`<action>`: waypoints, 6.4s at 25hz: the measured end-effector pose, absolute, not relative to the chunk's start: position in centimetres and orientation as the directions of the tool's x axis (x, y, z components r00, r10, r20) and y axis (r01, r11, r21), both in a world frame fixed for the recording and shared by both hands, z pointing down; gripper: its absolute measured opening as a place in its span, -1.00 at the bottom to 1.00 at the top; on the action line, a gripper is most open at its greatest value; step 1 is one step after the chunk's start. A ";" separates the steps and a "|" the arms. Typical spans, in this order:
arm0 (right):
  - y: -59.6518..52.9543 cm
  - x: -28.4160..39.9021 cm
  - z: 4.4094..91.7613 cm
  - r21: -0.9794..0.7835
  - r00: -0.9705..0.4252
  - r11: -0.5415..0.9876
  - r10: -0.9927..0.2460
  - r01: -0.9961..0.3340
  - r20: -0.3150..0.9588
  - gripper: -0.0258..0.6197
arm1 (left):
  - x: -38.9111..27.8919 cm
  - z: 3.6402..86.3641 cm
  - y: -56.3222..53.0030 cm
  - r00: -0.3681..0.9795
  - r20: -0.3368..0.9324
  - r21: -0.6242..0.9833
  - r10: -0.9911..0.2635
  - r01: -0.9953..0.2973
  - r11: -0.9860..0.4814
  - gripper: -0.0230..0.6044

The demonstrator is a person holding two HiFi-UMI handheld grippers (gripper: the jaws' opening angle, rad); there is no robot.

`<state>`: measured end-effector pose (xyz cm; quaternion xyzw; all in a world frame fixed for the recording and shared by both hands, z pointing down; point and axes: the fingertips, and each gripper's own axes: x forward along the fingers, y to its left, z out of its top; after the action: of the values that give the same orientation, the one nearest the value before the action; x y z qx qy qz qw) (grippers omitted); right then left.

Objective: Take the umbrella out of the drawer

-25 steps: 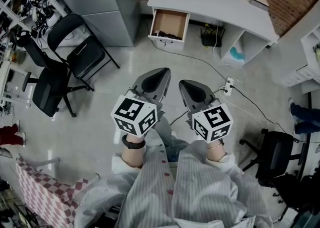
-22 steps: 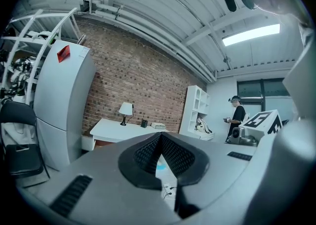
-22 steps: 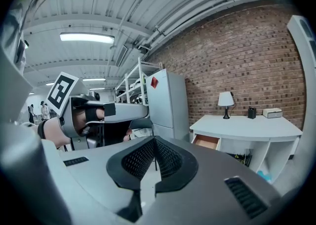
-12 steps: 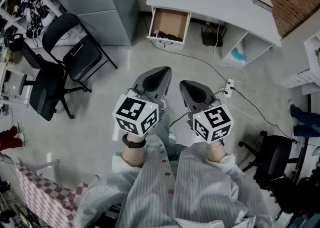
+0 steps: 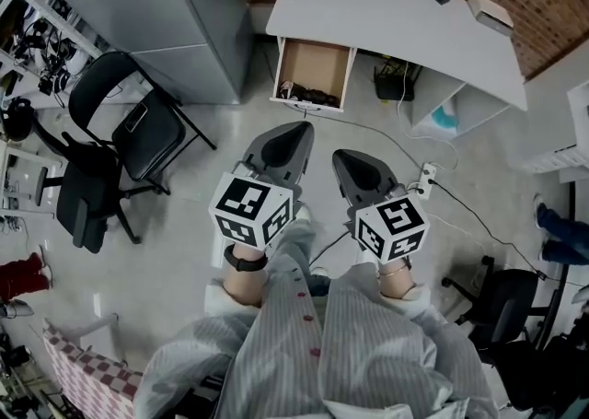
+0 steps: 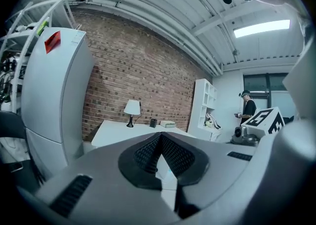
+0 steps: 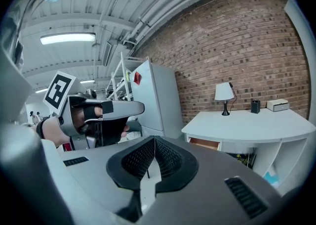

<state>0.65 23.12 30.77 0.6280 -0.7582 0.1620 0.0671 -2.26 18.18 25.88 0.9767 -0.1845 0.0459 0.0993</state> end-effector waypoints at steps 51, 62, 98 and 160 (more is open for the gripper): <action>-14.3 17.5 34.2 -0.186 -0.507 0.474 -0.768 -0.861 0.390 -0.81 | 12.5 28.9 -17.4 0.739 0.190 0.180 -0.646 -0.674 -0.717 -0.90; -16.8 15.8 37.0 -0.192 -0.556 0.531 -0.706 -0.825 0.437 -0.81 | 10.0 32.3 -18.7 0.662 0.240 0.190 -0.710 -0.749 -0.634 -0.90; -19.6 12.7 68.8 -0.179 -0.451 0.550 -0.410 -0.816 0.793 -0.81 | 6.7 66.1 -19.7 0.546 0.547 0.390 -0.635 -0.837 -0.384 -0.90; -15.7 17.9 90.3 -0.131 -0.160 0.590 0.002 -0.797 0.987 -0.21 | 3.7 74.6 -18.4 0.524 0.667 0.405 -0.529 -0.851 -0.333 -0.90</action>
<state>17.85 -15.71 90.27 0.2928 -0.6787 0.3457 0.5781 3.72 -18.36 74.65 0.7878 -0.4380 0.2143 0.3763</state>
